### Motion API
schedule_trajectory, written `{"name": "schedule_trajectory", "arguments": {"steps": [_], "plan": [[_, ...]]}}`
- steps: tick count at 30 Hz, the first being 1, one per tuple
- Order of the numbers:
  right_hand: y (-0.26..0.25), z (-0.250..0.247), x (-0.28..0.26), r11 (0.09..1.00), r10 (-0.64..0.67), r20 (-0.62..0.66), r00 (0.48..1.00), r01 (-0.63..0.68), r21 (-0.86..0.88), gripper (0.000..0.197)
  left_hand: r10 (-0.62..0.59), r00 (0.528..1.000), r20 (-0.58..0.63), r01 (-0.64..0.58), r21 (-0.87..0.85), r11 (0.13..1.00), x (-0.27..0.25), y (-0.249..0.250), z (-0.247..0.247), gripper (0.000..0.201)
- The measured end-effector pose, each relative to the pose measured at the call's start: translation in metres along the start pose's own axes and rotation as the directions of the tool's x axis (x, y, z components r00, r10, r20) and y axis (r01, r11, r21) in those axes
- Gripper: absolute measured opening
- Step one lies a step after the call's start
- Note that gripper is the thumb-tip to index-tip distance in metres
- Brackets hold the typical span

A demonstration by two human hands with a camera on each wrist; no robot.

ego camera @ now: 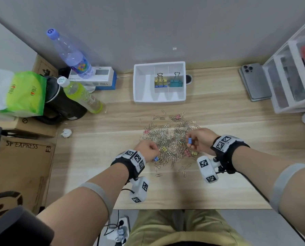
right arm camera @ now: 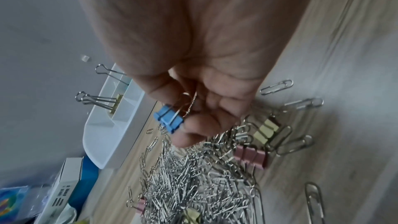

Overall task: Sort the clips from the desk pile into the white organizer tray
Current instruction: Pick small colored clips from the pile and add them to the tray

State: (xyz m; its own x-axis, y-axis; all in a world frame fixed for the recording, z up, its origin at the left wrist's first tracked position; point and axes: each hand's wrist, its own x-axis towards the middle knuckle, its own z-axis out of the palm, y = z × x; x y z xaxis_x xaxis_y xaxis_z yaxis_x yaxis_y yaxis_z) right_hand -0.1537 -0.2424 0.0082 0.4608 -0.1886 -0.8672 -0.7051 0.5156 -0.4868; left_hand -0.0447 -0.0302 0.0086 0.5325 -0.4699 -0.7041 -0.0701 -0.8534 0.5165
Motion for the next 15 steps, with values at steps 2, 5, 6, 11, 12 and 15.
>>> {"name": "schedule_trajectory", "arguments": {"steps": [2, 5, 6, 11, 12, 15], "plan": [[0.000, -0.005, -0.002, 1.000, 0.020, 0.015, 1.000, -0.020, 0.022, 0.027, -0.015, 1.000, 0.016, 0.016, -0.049, 0.999, -0.002, 0.005, -0.004, 0.018], [-0.004, -0.008, -0.007, 0.997, 0.042, 0.044, 0.998, -0.044, 0.060, 0.024, -0.068, 0.997, 0.036, 0.073, -0.155, 0.985, -0.001, 0.011, -0.011, 0.014], [-0.005, -0.009, -0.008, 0.997, 0.049, 0.041, 0.998, -0.051, 0.063, 0.026, -0.090, 0.995, 0.047, 0.098, -0.191, 0.977, -0.001, 0.014, -0.013, 0.012], [0.000, -0.021, 0.002, 0.931, -0.073, -0.097, 0.993, 0.033, -0.363, 0.026, -0.171, 0.979, 0.113, 0.193, -0.229, 0.954, 0.004, 0.027, -0.011, 0.013], [0.003, -0.024, 0.003, 0.882, -0.111, -0.107, 0.988, 0.048, -0.469, 0.023, -0.175, 0.980, 0.094, 0.191, -0.208, 0.959, 0.005, 0.029, -0.009, 0.013], [0.014, -0.031, 0.005, 0.739, -0.236, -0.116, 0.965, 0.100, -0.667, 0.012, -0.149, 0.988, 0.049, 0.155, -0.133, 0.979, 0.007, 0.037, -0.004, 0.021]]}}
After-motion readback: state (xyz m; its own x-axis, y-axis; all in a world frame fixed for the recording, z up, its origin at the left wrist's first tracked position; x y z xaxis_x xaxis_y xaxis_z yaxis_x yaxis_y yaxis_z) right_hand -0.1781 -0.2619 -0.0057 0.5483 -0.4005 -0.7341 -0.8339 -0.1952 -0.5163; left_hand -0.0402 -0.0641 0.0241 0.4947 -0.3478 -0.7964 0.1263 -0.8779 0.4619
